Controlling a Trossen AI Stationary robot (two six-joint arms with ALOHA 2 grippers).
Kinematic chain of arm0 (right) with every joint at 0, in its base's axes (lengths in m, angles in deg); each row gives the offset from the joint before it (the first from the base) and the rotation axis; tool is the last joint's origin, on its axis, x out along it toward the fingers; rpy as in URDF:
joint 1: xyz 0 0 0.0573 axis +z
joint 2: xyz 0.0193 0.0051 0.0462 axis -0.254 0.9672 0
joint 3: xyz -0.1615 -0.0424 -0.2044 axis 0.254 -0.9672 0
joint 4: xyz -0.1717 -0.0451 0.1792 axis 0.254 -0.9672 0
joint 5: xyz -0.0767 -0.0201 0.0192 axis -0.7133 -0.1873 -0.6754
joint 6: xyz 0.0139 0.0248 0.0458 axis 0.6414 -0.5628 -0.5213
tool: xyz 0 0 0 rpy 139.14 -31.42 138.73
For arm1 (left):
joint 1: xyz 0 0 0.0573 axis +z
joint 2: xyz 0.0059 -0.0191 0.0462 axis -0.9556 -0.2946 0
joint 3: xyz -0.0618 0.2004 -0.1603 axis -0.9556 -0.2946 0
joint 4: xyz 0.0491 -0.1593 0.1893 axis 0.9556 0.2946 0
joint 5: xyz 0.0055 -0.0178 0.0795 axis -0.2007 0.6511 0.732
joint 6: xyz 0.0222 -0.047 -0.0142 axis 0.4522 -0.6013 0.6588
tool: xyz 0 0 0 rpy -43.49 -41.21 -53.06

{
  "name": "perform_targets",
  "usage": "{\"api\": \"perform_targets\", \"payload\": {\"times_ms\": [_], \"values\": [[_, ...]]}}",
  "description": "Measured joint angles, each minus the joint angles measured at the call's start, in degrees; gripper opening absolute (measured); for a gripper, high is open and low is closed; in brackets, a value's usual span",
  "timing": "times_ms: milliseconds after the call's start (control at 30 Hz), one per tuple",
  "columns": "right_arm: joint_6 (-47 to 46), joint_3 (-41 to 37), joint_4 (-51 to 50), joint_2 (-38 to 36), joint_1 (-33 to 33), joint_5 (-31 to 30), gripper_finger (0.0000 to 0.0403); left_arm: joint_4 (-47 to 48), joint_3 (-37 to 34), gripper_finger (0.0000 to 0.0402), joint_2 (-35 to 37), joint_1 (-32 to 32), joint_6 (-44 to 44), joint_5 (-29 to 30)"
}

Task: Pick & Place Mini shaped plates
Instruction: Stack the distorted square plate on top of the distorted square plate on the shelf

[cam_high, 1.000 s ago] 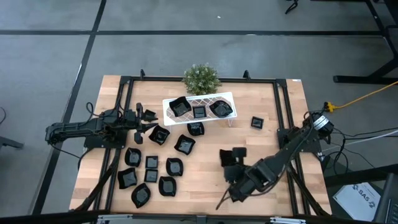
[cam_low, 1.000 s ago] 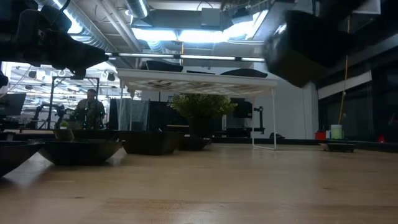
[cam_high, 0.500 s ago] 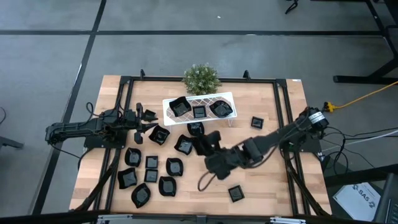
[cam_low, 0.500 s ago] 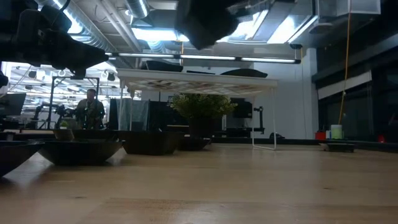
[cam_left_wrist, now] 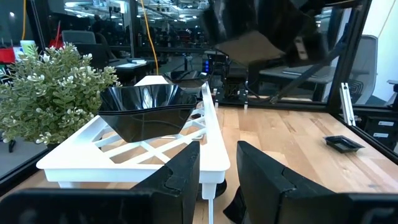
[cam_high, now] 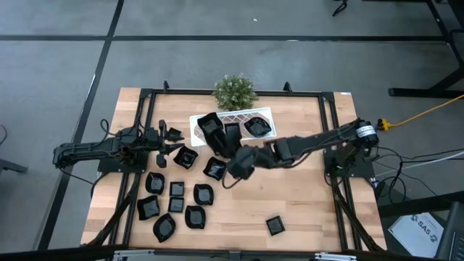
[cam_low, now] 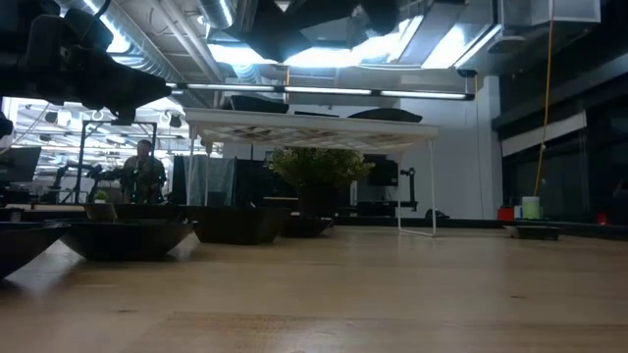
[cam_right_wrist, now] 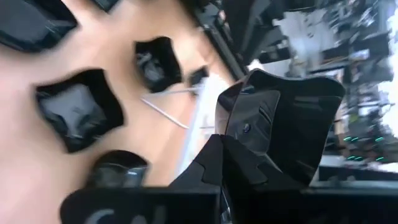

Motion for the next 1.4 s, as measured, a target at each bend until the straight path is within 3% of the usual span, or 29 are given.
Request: {"api": "perform_targets", "payload": {"times_ms": [133,567,1100,1400], "values": [[5.87,0.02,1.63,0.00,-3.27,4.47,0.0004,0.00,-0.01,0.0100,-0.02,0.02,0.00,-0.02],[5.82,0.02,8.31,0.64,-12.77,19.63,0.0005,0.00,0.00,0.0100,-0.02,0.00,0.00,0.00],[4.73,0.02,6.87,3.58,-15.50,19.40,0.0007,-0.01,-0.02,0.0100,-0.01,0.01,0.00,-0.01],[1.28,0.02,4.74,3.58,-16.83,19.29,0.0038,0.00,0.00,0.0100,0.00,0.02,0.00,-0.02]]}}
